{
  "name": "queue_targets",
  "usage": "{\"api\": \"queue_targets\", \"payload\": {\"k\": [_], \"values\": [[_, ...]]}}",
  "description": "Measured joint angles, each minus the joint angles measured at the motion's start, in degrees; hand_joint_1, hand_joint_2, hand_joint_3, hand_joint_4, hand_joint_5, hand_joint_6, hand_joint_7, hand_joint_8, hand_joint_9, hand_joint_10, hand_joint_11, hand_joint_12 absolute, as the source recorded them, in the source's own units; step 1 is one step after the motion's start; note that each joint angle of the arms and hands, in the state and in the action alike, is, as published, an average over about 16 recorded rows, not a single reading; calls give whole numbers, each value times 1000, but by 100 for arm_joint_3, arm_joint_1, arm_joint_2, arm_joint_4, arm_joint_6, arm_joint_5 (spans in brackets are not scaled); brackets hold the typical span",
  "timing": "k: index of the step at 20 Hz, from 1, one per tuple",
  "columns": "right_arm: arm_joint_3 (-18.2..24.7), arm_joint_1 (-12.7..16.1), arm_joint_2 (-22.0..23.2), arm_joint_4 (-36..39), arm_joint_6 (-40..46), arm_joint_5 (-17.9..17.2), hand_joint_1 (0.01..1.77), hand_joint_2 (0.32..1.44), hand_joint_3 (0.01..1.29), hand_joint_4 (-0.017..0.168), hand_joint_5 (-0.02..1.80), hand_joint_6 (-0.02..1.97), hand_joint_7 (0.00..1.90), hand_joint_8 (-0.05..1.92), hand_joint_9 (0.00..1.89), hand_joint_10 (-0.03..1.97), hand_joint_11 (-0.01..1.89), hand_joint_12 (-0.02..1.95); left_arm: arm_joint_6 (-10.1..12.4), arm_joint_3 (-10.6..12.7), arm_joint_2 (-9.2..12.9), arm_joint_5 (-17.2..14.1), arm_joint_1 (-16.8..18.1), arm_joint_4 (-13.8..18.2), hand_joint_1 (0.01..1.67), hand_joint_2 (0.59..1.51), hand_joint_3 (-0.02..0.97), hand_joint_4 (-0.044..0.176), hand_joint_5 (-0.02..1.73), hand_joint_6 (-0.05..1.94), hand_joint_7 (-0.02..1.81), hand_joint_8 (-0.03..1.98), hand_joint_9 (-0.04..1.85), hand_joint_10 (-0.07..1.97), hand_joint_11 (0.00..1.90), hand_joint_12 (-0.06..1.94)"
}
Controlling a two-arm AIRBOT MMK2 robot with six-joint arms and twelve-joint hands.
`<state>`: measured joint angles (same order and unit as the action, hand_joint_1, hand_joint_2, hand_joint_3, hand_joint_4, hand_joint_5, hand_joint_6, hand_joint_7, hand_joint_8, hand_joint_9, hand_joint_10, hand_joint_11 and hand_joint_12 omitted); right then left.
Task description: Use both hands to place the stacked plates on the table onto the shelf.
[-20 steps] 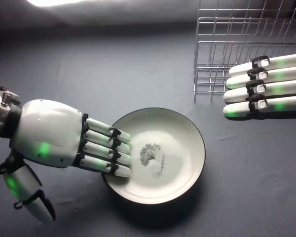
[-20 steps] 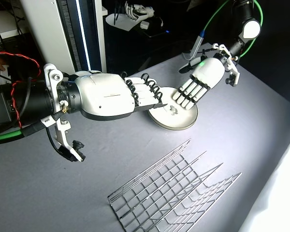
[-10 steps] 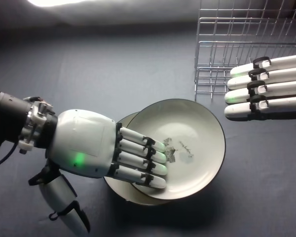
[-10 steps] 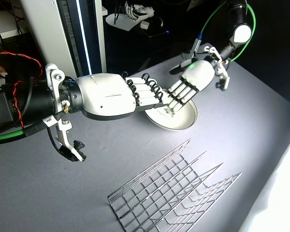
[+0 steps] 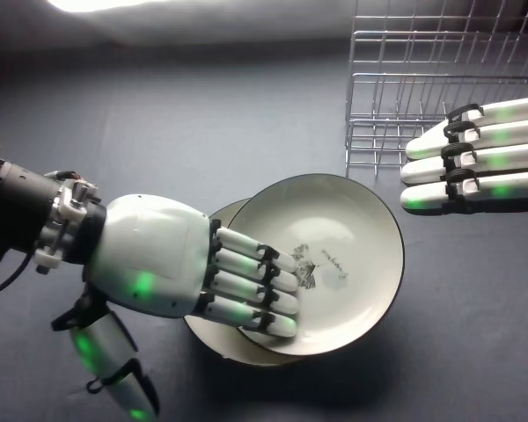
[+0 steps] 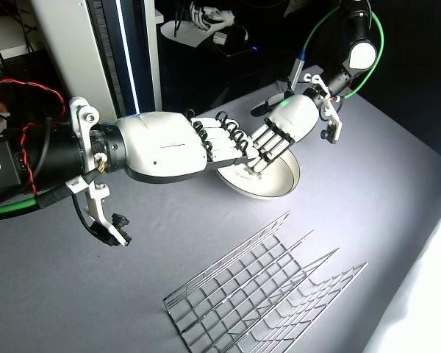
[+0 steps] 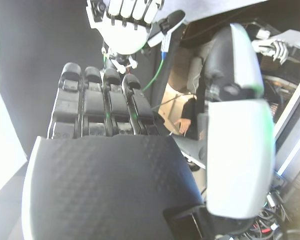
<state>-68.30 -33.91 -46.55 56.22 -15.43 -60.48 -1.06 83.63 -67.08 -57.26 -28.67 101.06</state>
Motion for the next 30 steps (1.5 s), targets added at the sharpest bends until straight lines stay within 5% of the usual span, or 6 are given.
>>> {"api": "queue_targets", "payload": {"k": [8,15,23,30], "values": [[-29,-17,-79,-11,2,136,1169,942,20,4,68,24,44,16,92,20,22,827,82,-42,293,-157,172,371,15,1003,20,-5,-13,-23,1,-3,8,4,13,5],[-75,-27,-161,-19,2,264,1192,949,20,4,108,24,72,16,147,34,21,1028,223,279,277,-308,420,685,15,1005,20,1,-14,-17,7,5,17,9,13,5],[-115,-27,-187,-23,1,278,1203,954,19,5,109,24,85,15,158,31,21,1059,626,776,110,-475,716,862,16,1003,20,4,-7,1,12,6,17,9,14,-3],[-126,-27,-179,-22,1,254,1002,998,19,5,64,25,55,16,100,27,21,757,975,899,140,-652,820,930,16,1002,19,3,1,15,17,10,18,9,14,-8]]}}
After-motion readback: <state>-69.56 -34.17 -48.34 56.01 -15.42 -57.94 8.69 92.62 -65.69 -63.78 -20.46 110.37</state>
